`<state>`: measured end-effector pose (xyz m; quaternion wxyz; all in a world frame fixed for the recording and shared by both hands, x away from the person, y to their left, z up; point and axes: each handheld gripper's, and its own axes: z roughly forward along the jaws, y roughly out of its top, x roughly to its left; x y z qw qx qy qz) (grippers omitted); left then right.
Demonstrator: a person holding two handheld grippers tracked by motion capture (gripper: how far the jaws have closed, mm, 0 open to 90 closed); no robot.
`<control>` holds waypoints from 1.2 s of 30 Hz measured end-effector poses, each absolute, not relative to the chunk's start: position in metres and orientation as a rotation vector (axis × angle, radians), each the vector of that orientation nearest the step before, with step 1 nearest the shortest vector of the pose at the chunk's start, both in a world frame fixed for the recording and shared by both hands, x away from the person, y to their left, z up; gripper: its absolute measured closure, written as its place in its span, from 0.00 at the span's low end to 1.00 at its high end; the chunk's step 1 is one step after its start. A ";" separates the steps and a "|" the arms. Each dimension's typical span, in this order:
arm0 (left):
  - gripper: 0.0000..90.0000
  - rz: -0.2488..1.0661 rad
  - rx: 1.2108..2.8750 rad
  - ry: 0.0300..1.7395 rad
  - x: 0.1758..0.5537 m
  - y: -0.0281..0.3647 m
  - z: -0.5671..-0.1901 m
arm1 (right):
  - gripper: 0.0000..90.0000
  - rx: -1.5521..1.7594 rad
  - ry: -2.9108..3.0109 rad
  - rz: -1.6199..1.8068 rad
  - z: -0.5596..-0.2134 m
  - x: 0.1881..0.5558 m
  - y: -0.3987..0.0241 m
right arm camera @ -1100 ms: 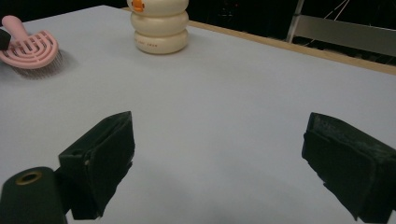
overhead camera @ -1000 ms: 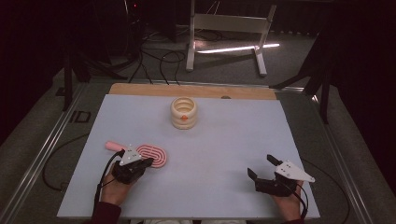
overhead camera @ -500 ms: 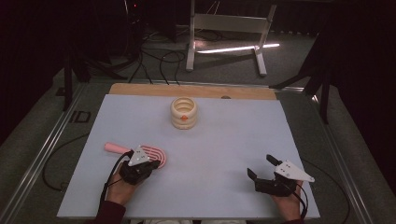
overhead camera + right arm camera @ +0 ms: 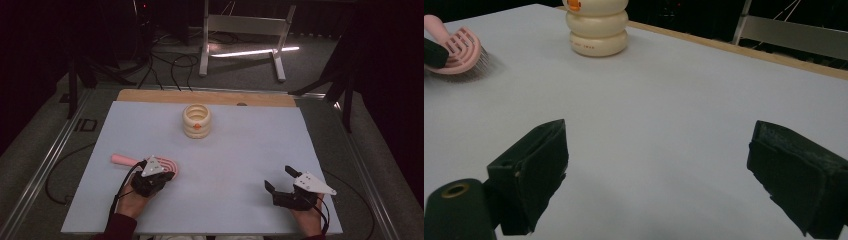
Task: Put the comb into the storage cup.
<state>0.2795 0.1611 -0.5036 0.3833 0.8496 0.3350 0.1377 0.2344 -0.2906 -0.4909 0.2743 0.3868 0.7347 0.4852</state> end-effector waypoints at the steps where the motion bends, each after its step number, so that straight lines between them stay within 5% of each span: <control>1: 1.00 0.351 2.166 0.854 0.279 0.161 -0.504 | 0.11 1.040 1.976 1.305 -0.491 0.234 -0.291; 14: 1.00 0.331 2.213 0.832 0.274 0.155 -0.508 | 0.11 1.038 1.977 1.303 -0.491 0.234 -0.290; 36: 1.00 0.377 2.251 0.961 0.316 0.145 -0.501 | 0.11 1.044 1.983 1.299 -0.491 0.235 -0.290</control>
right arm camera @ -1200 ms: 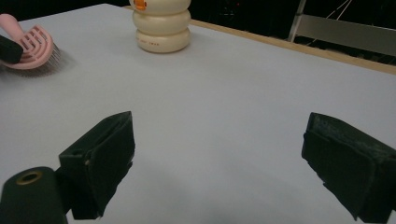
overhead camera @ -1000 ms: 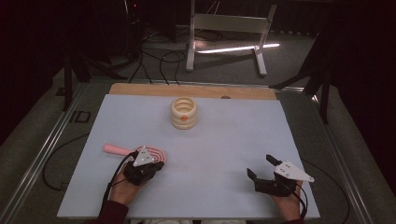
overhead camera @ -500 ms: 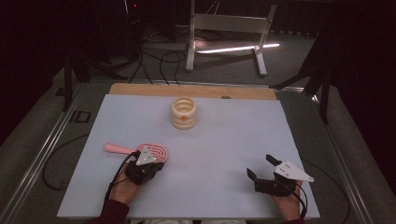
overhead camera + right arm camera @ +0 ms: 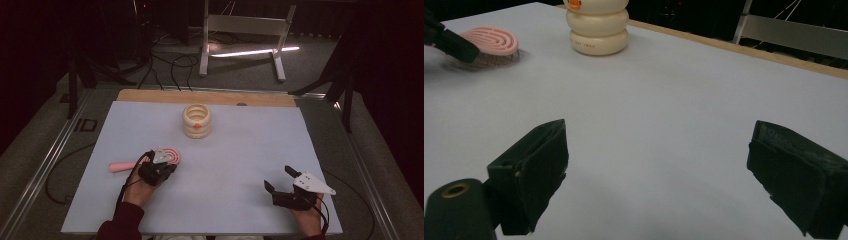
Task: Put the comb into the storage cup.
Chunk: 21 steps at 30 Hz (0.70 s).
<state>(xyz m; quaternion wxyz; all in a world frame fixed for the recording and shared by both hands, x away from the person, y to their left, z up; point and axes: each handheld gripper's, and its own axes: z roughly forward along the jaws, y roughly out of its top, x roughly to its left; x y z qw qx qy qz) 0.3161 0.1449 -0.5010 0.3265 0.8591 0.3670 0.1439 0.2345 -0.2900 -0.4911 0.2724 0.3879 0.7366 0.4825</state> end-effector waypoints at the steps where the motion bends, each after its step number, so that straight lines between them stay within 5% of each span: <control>1: 1.00 0.375 2.252 0.969 0.319 0.145 -0.501 | 0.11 1.042 1.982 1.298 -0.491 0.235 -0.290; 21: 1.00 0.408 2.199 1.194 0.361 0.155 -0.490 | 0.11 1.042 1.987 1.296 -0.492 0.236 -0.290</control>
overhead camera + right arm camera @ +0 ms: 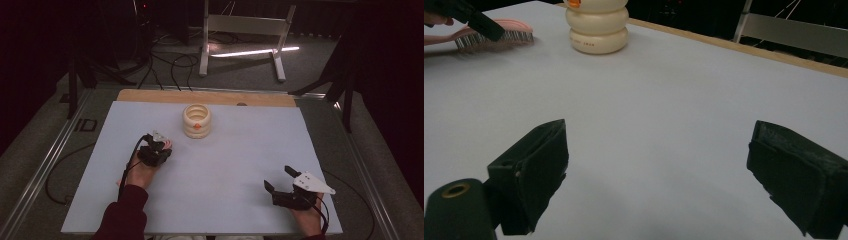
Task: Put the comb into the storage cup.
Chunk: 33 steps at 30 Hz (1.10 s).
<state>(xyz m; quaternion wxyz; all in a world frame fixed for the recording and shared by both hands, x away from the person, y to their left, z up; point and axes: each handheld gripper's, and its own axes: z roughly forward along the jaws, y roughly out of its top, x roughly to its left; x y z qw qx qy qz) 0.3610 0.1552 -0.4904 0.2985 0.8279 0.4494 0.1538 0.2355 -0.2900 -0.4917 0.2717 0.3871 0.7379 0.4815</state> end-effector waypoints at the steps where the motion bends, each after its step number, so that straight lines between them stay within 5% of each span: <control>1: 1.00 0.412 2.193 1.206 0.362 0.156 -0.490 | 0.11 1.043 1.986 1.296 -0.492 0.236 -0.290; 17: 0.99 0.427 2.115 1.179 0.352 0.160 -0.480 | 0.11 1.043 1.987 1.297 -0.491 0.235 -0.290; 33: 0.66 0.603 1.818 1.113 0.286 0.219 -0.444 | 0.11 1.026 1.978 1.338 -0.489 0.234 -0.289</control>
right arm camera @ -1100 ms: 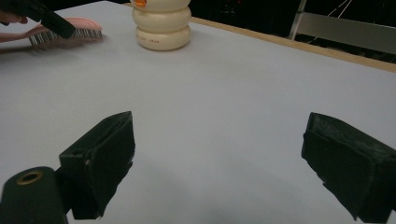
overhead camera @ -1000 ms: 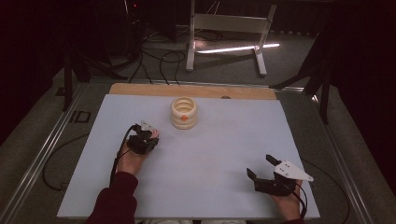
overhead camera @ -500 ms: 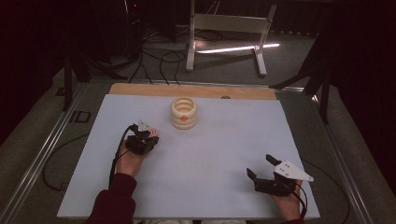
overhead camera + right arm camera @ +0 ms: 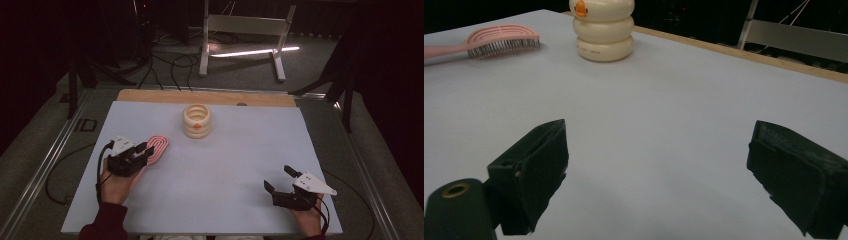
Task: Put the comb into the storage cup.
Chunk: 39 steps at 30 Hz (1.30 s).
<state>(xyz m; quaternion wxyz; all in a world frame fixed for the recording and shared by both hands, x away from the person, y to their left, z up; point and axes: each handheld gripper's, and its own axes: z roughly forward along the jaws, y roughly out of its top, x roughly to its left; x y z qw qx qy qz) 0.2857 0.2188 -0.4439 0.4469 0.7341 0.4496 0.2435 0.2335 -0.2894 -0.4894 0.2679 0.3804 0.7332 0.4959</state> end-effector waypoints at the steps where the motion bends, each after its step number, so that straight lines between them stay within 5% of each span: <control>1: 0.60 0.629 1.799 1.109 0.280 0.224 -0.444 | 0.11 1.022 1.981 1.340 -0.489 0.233 -0.289; 10: 0.31 0.702 1.716 1.164 0.250 0.247 -0.448 | 0.11 1.006 1.993 1.378 -0.490 0.233 -0.285; 18: 0.26 0.696 1.731 1.115 0.236 0.252 -0.454 | 0.11 1.002 1.993 1.388 -0.489 0.233 -0.286; 29: 0.02 0.741 1.758 1.103 0.228 0.258 -0.455 | 0.10 0.985 1.976 1.405 -0.483 0.232 -0.291; 39: 0.00 0.760 1.771 1.139 0.228 0.261 -0.455 | 0.10 0.984 2.000 1.388 -0.485 0.233 -0.287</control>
